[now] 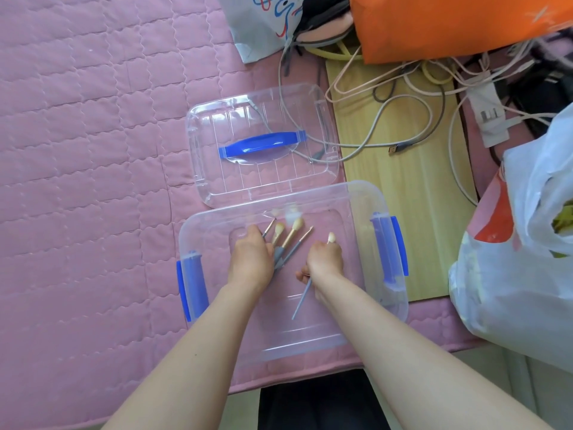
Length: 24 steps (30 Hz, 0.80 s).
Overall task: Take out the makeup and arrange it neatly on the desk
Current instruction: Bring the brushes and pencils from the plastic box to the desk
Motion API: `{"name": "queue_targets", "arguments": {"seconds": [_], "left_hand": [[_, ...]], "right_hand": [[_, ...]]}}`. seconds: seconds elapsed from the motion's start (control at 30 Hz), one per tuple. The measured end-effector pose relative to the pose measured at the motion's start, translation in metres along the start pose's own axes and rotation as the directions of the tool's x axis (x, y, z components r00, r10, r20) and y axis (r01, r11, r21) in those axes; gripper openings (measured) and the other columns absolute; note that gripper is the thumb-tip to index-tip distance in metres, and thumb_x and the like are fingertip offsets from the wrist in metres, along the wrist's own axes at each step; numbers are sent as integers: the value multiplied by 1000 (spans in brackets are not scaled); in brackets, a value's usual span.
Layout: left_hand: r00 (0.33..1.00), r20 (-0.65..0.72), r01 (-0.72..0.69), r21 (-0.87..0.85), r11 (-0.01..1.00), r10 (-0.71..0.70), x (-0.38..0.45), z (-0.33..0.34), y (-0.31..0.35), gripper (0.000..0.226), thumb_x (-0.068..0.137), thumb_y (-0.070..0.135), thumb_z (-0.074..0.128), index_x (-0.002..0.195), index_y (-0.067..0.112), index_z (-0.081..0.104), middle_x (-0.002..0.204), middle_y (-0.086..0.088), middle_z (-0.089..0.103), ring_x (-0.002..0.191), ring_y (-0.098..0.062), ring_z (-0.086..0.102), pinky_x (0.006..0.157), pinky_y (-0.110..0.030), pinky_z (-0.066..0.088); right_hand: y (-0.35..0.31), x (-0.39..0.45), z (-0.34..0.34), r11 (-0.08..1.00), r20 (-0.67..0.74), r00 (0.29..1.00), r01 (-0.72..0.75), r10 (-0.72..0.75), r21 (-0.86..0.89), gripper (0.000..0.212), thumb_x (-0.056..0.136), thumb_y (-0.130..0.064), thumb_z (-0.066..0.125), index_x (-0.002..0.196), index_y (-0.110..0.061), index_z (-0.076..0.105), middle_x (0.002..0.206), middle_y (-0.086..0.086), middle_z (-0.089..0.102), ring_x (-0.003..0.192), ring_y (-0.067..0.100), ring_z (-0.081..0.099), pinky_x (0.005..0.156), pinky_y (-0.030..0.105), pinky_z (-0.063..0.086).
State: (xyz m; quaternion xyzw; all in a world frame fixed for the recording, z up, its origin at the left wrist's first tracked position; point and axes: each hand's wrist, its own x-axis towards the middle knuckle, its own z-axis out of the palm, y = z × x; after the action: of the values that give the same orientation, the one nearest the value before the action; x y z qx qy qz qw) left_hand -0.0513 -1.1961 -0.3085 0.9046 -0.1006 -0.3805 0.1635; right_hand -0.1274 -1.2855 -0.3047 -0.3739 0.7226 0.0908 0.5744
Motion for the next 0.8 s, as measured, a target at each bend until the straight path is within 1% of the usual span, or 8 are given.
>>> {"name": "queue_targets", "arguments": {"seconds": [0.1,0.2,0.27,0.37,0.5,0.63,0.73,0.8], "left_hand": [[1000,-9,26,-71,997,-27,3,3,-1,12,88,20,49,89,8,46,77,-8,52,74,-30,45,63,-33,36],[1000,-12,18,-74,997,-19,5,5,-4,22,87,29,57,87,9,49,75,-6,55,73,-28,48,63,-32,36],[1000,-28,11,-69,998,-13,5,5,-6,29,88,37,58,83,10,50,73,-5,56,71,-27,49,62,-32,35],[1000,-24,3,-33,999,-4,6,6,-7,24,85,32,62,82,10,50,79,-8,59,72,-28,50,61,-32,37],[999,-38,-11,10,1000,11,6,7,-9,23,86,26,60,75,12,46,80,-10,57,73,-30,49,61,-33,36],[998,-62,-13,27,1000,15,4,6,-7,35,93,35,52,69,13,40,77,-10,51,72,-31,46,62,-34,33],[1000,-19,13,7,1000,-13,3,4,-6,21,89,24,54,78,11,43,79,-9,51,70,-28,43,60,-33,33],[999,17,36,-33,999,-35,2,2,-6,16,86,19,51,78,11,39,74,-6,50,66,-27,42,57,-33,32]], "right_hand": [[-4,0,13,1000,-55,998,17,-17,7,43,90,-13,43,133,-9,37,120,21,57,65,26,53,44,32,49],[-6,1,21,989,-120,991,37,-55,-142,47,89,-21,52,127,0,37,125,24,54,96,35,61,80,49,54],[-6,3,21,971,-165,982,53,-94,-235,50,90,-25,56,128,2,39,126,23,54,108,39,59,90,44,50],[-6,5,20,914,-170,973,80,-159,-397,51,92,-27,57,131,1,41,128,18,54,117,34,55,86,33,44],[-4,7,18,856,-190,958,89,-213,-509,38,97,-22,49,127,1,47,124,18,59,116,32,56,86,33,44],[-4,3,17,857,-204,956,81,-212,-509,30,96,-19,48,117,3,52,119,20,62,110,34,59,80,33,45],[-5,-2,19,892,-213,951,112,-224,-438,28,94,-13,45,115,6,45,122,25,58,112,37,57,81,35,43],[-4,-4,20,918,-198,951,151,-236,-368,22,94,-12,41,110,3,42,118,27,58,107,39,58,73,34,39]]}}
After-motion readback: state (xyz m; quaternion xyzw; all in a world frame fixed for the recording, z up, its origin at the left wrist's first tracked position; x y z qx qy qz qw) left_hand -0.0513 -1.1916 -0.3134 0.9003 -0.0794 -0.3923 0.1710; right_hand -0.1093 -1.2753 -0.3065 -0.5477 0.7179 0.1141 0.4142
